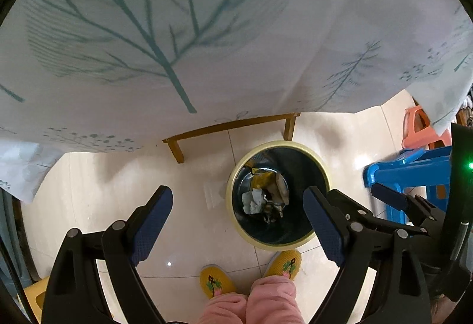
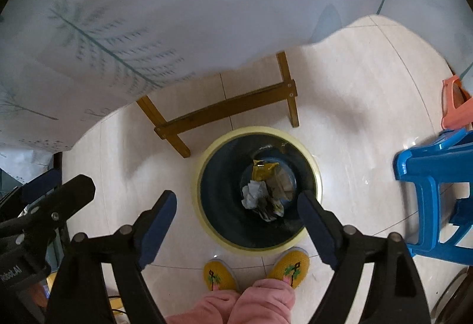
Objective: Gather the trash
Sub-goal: 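Open both tools to drop the wrapper and carrier into the bin, then move both tools back toward the green wrapper on the table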
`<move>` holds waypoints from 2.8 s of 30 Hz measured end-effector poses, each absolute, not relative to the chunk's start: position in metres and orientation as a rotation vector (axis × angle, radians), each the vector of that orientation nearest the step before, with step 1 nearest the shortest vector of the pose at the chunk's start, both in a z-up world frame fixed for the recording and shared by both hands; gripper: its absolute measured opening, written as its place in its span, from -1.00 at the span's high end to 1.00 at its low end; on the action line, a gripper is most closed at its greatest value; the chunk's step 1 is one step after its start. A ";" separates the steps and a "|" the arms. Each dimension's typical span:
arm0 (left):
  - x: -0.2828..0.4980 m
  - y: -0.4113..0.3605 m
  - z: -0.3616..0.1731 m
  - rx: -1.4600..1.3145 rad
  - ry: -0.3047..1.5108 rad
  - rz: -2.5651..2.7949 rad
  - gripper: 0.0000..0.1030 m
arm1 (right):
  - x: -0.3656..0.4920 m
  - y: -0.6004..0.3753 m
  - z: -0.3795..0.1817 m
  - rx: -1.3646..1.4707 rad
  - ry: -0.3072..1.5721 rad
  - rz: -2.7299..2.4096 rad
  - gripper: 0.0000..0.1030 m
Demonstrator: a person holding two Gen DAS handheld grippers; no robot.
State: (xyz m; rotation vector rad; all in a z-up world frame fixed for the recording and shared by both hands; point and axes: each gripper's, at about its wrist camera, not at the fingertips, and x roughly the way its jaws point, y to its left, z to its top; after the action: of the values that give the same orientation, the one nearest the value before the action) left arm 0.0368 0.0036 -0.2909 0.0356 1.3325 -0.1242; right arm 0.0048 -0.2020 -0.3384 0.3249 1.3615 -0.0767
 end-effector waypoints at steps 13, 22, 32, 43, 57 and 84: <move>0.017 0.014 -0.184 0.012 1.280 -0.162 -0.72 | -0.017 -0.192 -0.229 0.352 1.255 -0.065 -0.64; 0.014 0.036 -0.087 -0.026 1.224 -0.129 -0.72 | -0.032 -0.181 -0.114 0.292 1.139 -0.027 -0.64; 0.012 0.042 0.005 -0.070 1.072 -0.114 -0.72 | -0.033 -0.181 -0.011 0.191 0.982 -0.008 -0.64; 0.023 0.041 0.045 -0.129 1.010 -0.051 -0.72 | -0.015 -0.184 0.036 0.153 0.877 0.079 -0.64; 0.039 0.042 0.047 -0.108 1.009 0.036 -0.72 | 0.019 -0.181 0.046 0.076 0.835 0.193 -0.64; 0.174 0.197 -0.061 -0.122 1.246 0.011 -0.63 | 0.179 -0.052 -0.063 0.019 1.085 0.311 -0.64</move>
State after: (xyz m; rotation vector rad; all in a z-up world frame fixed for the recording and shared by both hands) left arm 0.1743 0.1968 -0.0614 -0.1223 1.2464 0.0114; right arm 0.1785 -0.0517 -0.0634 0.0193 1.0852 0.3108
